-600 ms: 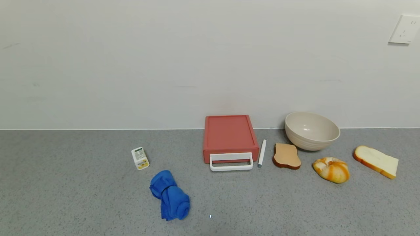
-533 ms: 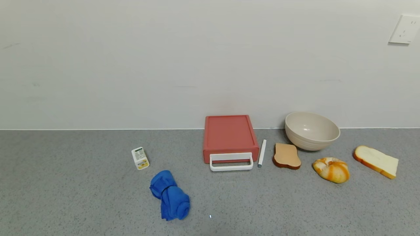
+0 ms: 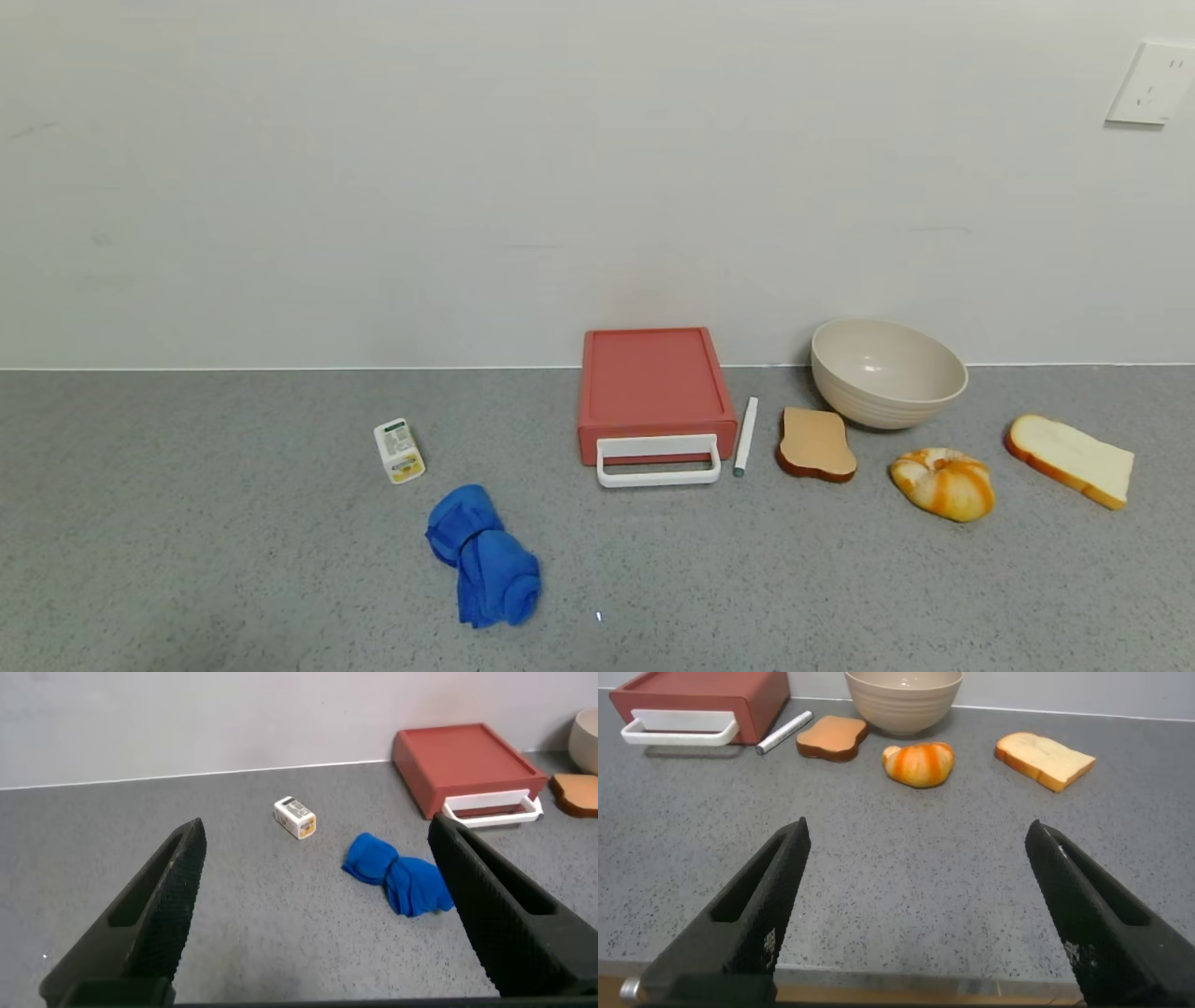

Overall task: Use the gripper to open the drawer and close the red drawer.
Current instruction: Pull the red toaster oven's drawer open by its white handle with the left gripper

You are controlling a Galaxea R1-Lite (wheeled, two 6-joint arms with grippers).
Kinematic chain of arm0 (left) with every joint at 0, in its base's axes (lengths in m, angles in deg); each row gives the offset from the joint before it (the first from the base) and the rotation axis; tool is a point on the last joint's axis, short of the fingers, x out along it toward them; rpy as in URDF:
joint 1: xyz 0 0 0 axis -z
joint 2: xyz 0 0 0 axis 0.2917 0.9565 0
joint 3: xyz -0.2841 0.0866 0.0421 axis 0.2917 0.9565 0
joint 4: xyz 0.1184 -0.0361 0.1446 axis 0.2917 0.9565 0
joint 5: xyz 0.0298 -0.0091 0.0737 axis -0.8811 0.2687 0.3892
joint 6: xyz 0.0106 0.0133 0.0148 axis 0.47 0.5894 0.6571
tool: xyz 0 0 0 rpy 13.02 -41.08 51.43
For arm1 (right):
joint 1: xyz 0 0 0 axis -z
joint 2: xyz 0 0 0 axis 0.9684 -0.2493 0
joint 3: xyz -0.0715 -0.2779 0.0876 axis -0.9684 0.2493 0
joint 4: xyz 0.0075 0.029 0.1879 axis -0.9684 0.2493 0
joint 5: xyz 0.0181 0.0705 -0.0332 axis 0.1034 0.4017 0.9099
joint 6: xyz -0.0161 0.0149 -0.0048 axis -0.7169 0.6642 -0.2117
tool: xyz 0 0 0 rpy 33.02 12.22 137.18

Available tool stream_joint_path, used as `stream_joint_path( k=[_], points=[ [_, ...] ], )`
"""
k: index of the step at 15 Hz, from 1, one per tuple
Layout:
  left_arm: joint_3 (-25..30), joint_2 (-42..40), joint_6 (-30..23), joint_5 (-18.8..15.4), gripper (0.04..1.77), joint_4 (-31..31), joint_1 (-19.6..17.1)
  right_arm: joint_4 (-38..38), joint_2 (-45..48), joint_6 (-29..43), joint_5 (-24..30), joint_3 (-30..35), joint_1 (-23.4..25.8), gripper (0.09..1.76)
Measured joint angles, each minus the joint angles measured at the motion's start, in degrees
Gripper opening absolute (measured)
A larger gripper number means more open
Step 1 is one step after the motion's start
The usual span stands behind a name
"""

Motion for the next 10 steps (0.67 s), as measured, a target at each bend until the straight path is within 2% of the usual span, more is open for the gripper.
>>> stream_joint_path(
  k=[4,10],
  points=[
    [-10.6,16.7,2.3,-3.4,1.72,2.8,1.9,0.0,0.0,0.0,0.0,0.0,0.0,1.70],
    [-18.9,36.4,5.1,-5.4,1.72,3.3,13.3,0.0,0.0,0.0,0.0,0.0,0.0,1.70]
  ],
)
